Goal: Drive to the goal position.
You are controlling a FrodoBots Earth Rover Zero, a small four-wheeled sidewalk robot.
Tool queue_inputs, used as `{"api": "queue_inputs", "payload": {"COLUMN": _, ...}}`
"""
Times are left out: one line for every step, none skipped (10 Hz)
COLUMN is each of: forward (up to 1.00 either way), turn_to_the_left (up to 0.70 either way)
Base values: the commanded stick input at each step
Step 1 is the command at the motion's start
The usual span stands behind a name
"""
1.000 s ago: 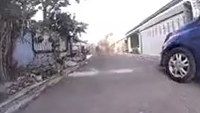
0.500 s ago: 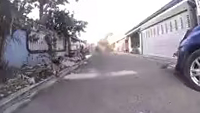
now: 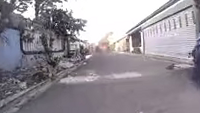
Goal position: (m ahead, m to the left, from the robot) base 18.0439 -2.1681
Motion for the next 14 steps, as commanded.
{"api": "queue_inputs", "payload": {"forward": 0.7, "turn_to_the_left": 0.0}}
{"api": "queue_inputs", "payload": {"forward": 0.7, "turn_to_the_left": 0.0}}
{"api": "queue_inputs", "payload": {"forward": 0.7, "turn_to_the_left": 0.0}}
{"api": "queue_inputs", "payload": {"forward": 0.7, "turn_to_the_left": 0.0}}
{"api": "queue_inputs", "payload": {"forward": 0.7, "turn_to_the_left": 0.0}}
{"api": "queue_inputs", "payload": {"forward": 0.7, "turn_to_the_left": 0.0}}
{"api": "queue_inputs", "payload": {"forward": 0.7, "turn_to_the_left": 0.0}}
{"api": "queue_inputs", "payload": {"forward": 0.7, "turn_to_the_left": 0.0}}
{"api": "queue_inputs", "payload": {"forward": 0.7, "turn_to_the_left": 0.0}}
{"api": "queue_inputs", "payload": {"forward": 0.7, "turn_to_the_left": 0.0}}
{"api": "queue_inputs", "payload": {"forward": 0.7, "turn_to_the_left": 0.0}}
{"api": "queue_inputs", "payload": {"forward": 0.7, "turn_to_the_left": 0.0}}
{"api": "queue_inputs", "payload": {"forward": 0.7, "turn_to_the_left": 0.0}}
{"api": "queue_inputs", "payload": {"forward": 0.7, "turn_to_the_left": 0.0}}
